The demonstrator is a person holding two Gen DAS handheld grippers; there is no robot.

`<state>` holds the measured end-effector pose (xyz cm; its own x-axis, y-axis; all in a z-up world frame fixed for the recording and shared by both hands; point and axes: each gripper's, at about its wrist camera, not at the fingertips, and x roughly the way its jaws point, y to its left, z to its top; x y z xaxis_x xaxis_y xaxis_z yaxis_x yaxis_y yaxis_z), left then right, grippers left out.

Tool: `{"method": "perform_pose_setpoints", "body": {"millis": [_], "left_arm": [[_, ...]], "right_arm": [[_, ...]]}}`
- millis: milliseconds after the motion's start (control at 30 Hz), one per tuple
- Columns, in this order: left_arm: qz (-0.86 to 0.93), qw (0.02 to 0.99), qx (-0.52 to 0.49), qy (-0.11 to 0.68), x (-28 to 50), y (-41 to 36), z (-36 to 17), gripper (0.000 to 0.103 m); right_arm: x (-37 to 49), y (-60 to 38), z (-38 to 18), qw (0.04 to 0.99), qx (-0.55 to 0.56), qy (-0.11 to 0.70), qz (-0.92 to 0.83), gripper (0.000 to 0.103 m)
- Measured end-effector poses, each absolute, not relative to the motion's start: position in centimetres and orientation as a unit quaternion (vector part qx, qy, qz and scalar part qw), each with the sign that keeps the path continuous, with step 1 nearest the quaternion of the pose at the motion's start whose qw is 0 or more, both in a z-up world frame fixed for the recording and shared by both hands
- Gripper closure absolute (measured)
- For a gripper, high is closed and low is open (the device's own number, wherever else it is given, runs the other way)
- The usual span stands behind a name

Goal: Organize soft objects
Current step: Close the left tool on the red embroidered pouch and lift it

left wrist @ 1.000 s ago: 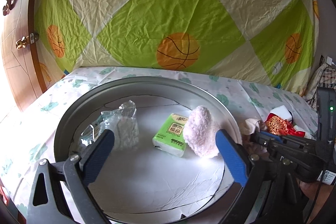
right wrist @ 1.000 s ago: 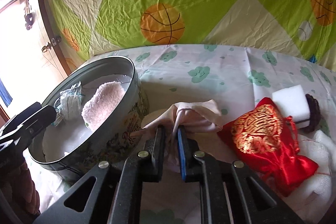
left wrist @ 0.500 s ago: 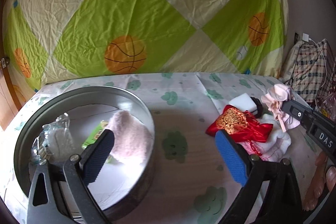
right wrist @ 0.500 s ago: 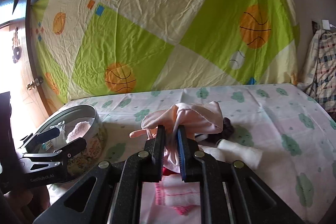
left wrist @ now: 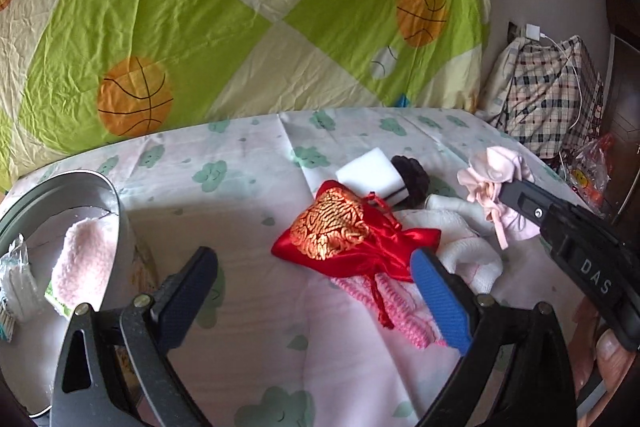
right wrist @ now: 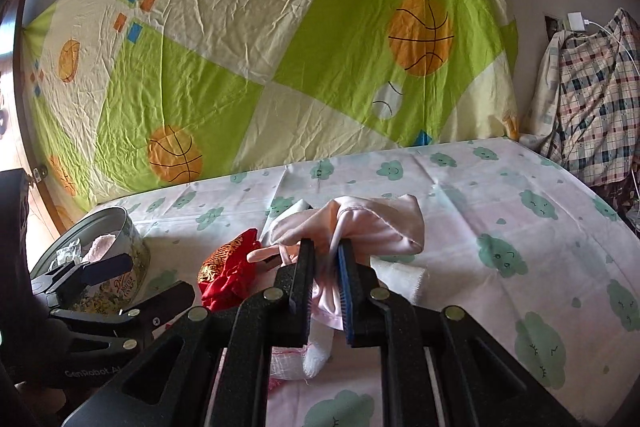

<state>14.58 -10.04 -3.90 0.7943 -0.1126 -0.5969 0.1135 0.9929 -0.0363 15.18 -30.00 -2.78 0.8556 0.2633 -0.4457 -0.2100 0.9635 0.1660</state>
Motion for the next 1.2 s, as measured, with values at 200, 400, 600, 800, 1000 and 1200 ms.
{"method": "perform_pose_setpoints", "body": {"millis": [200,400,600,800,1000,1200], "left_arm": [[-0.072,0.938,-0.017,0.338,17.6,-10.9,-4.4,0.001],[-0.073,0.931,-0.017,0.356,19.6,-11.7,-5.4,0.002],[-0.107,0.914,-0.005,0.391,20.7,-12.5,-7.0,0.062],[-0.127,0.917,-0.016,0.377,20.1,-12.4,-6.6,0.093],[-0.122,0.930,0.003,0.346,18.6,-12.6,-5.7,0.100],[-0.122,0.939,0.003,0.320,16.8,-12.0,-5.1,0.100]], "right_arm": [[15.0,-30.0,-2.6,0.965,0.052,0.231,0.115,0.090],[15.1,-29.7,-2.5,0.965,0.044,0.233,0.112,0.090],[15.2,-29.5,-2.6,0.964,0.040,0.239,0.109,0.090],[15.2,-29.4,-2.6,0.965,0.041,0.236,0.107,0.090],[14.9,-29.7,-2.5,0.967,0.047,0.229,0.106,0.090],[14.9,-29.9,-2.5,0.967,0.049,0.229,0.105,0.090]]}}
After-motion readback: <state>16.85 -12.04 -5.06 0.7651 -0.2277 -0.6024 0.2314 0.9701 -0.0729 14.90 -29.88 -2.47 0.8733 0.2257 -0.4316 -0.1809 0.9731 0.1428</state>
